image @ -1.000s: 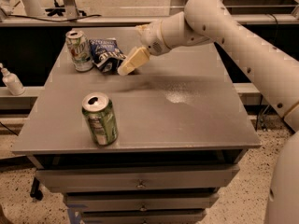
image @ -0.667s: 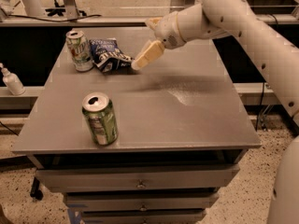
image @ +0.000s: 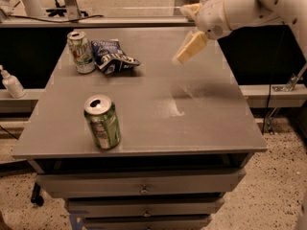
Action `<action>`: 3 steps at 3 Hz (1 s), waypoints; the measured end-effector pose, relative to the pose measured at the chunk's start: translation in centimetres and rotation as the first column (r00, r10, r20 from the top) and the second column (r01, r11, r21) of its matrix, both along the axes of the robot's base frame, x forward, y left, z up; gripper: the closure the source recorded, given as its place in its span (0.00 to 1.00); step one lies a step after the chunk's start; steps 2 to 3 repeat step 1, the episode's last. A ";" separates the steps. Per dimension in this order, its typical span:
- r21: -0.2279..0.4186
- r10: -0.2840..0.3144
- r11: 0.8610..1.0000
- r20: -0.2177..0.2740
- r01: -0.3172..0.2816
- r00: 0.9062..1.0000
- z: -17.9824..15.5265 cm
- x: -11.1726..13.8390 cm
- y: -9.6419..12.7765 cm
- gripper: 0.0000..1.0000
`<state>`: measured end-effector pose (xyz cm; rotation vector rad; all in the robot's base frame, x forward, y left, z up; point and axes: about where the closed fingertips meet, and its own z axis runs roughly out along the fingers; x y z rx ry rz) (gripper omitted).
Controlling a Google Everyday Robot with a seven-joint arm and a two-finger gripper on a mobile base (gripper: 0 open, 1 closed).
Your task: Move blue chip bag near 7up can
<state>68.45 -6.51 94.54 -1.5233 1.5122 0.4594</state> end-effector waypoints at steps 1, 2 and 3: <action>-0.004 0.004 1.000 -0.001 -0.004 1.000 -0.1 -0.1 -0.2 0.00; -0.004 0.004 1.000 -0.001 -0.004 1.000 -0.1 -0.1 -0.2 0.00; -0.004 0.004 1.000 -0.001 -0.004 1.000 -0.1 -0.1 -0.2 0.00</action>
Offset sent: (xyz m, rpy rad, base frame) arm 0.0000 0.0000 0.0000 0.0000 0.0000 0.0000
